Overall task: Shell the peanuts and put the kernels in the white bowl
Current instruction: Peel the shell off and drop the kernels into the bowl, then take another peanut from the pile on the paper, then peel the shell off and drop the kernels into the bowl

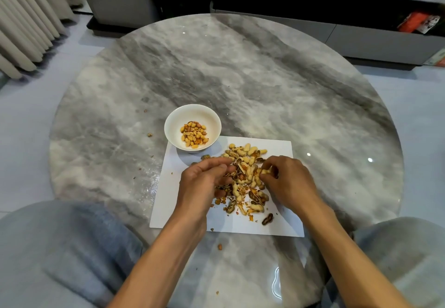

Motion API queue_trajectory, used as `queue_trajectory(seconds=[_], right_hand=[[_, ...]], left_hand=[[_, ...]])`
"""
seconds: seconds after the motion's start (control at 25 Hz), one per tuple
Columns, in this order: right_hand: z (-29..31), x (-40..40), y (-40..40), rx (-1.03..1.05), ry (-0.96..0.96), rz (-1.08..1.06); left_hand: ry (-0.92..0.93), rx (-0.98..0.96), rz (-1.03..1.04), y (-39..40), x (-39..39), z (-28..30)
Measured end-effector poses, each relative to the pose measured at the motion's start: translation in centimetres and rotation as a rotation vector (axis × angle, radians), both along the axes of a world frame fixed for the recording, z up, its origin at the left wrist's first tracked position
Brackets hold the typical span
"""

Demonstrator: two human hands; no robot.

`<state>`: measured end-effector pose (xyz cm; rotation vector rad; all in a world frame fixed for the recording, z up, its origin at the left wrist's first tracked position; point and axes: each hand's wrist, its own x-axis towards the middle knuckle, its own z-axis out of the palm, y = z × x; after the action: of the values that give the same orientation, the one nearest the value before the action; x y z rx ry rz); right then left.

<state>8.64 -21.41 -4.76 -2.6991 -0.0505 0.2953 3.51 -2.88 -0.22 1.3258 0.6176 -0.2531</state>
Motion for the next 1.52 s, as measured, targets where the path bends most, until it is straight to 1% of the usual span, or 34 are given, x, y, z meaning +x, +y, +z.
queue_trajectory(seconds=[0.2, 0.28, 0.4, 0.6, 0.72, 0.76, 0.88, 0.96, 1.12, 1.2, 1.32, 1.52], right_hand=[[0.5, -0.2, -0.3, 0.087, -0.044, -0.041], [0.6, -0.8, -0.4, 0.08, -0.04, -0.052], [0.4, -1.7, 0.2, 0.067, -0.029, -0.013], [0.2, -2.1, 0.9, 0.025, -0.098, 0.047], [0.1, -1.8, 0.9, 0.016, -0.063, 0.042], [0.2, -1.7, 0.8, 0.058, -0.032, 0.027], [1.3, -1.9, 0.6, 0.329, 0.087, -0.06], [2.0, -2.5, 0.6, 0.466, 0.132, -0.092], [3.5, -4.1, 1.1, 0.72, 0.217, -0.13], [4.3, -4.6, 1.4, 0.855, 0.237, -0.168], [4.7, -4.9, 1.7, 1.081, 0.269, -0.276], [4.8, -5.0, 2.9, 1.404, 0.446, -0.38]], left_hand=[[0.001, 0.015, -0.014, -0.2, 0.1, -0.2], [-0.006, 0.016, -0.017, -0.2, 0.1, -0.2], [-0.016, 0.02, -0.02, -0.2, 0.1, -0.3], [-0.024, 0.037, -0.017, -0.2, 0.1, -0.3], [-0.031, 0.037, -0.014, -0.2, 0.2, -0.5], [-0.035, 0.043, -0.016, -0.2, 0.2, -0.6], [-0.05, 0.08, -0.027, -0.3, 0.2, -0.8], [-0.072, 0.116, -0.052, -0.4, 0.2, -1.1], [-0.221, 0.205, -0.205, -1.1, -0.3, -1.3], [-0.315, 0.238, -0.233, -1.1, -0.4, -1.2], [-0.409, 0.198, -0.24, -0.9, -0.1, -1.2], [-0.468, 0.117, -0.289, -0.5, 0.1, -1.4]])
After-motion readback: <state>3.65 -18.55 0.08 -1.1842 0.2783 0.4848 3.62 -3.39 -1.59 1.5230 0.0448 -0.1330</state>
